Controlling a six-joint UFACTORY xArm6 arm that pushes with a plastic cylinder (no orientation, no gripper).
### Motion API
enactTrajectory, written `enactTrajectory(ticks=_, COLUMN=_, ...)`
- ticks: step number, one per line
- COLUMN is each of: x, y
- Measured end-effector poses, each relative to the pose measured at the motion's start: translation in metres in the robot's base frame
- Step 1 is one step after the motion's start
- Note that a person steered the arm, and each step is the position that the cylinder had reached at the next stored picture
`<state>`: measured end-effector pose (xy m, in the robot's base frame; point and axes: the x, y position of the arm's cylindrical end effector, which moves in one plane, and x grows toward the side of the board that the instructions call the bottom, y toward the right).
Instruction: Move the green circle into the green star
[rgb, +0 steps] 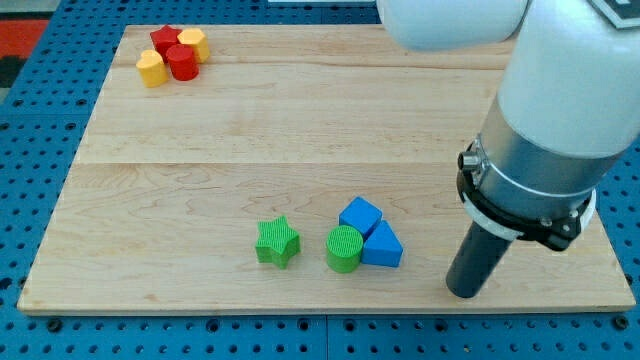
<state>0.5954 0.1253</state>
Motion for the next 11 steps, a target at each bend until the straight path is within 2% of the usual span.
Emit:
enactTrajectory(ticks=1, x=-0.001, y=-0.04)
enactTrajectory(ticks=2, x=-0.017, y=-0.051)
enactTrajectory(ticks=3, x=-0.027, y=-0.087)
enactTrajectory(ticks=5, x=-0.033, y=-0.212)
enactTrajectory(ticks=6, x=-0.033, y=-0.238)
enactTrajectory(ticks=7, x=-0.033, y=-0.24)
enactTrajectory(ticks=8, x=-0.037, y=-0.297)
enactTrajectory(ticks=9, x=-0.056, y=-0.303)
enactTrajectory(ticks=10, x=-0.072, y=-0.234)
enactTrajectory(ticks=11, x=-0.043, y=-0.249)
